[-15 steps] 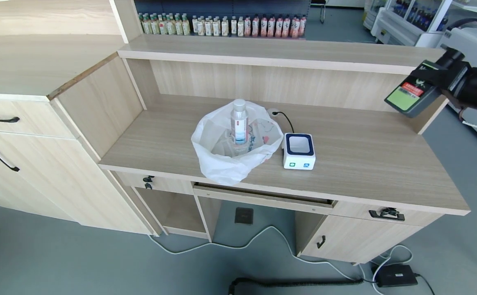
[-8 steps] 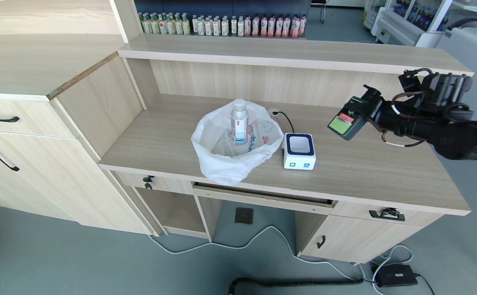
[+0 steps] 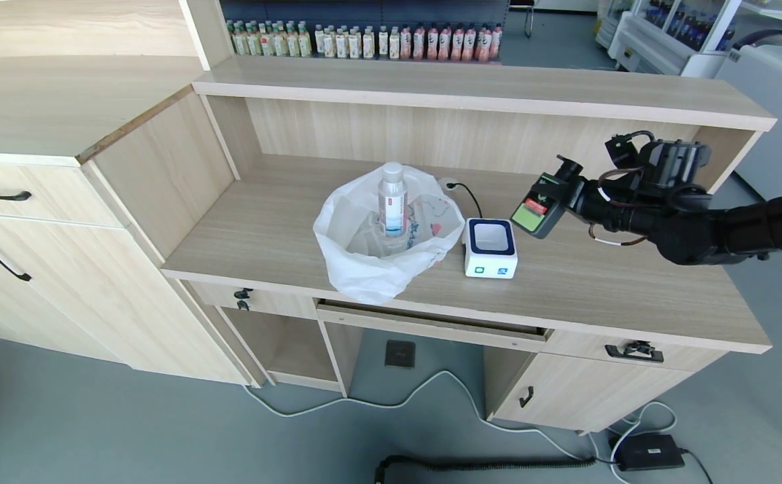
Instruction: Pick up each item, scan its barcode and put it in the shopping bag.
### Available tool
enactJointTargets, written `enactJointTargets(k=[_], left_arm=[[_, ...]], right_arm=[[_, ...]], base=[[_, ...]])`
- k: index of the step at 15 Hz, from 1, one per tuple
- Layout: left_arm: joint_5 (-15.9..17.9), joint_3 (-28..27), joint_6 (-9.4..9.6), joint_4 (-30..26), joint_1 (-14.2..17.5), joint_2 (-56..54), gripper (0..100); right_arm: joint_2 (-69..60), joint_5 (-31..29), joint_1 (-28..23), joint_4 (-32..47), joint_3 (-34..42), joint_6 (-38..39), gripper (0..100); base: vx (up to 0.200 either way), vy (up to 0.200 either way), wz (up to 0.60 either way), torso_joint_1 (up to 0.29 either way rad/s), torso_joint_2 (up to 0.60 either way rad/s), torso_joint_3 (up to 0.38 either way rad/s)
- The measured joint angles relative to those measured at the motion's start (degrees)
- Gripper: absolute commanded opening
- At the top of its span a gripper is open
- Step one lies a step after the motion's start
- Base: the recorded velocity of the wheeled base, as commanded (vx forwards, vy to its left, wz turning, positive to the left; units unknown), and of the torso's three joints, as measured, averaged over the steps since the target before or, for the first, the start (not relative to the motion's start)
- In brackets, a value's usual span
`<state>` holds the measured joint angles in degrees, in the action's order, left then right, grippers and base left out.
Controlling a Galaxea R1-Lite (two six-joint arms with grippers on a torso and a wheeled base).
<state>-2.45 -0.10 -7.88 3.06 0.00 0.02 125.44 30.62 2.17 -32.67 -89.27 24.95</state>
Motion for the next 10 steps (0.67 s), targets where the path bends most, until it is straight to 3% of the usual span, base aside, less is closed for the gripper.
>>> enactJointTargets(k=[10], left_arm=[[0.0,0.0,0.00,0.0,0.0,0.0,100]], right_arm=[[5.8,0.2,3.5,0.1,-5.5,0.0,0]], base=[[0.000,0.000,0.00,0.000,0.00,0.000]])
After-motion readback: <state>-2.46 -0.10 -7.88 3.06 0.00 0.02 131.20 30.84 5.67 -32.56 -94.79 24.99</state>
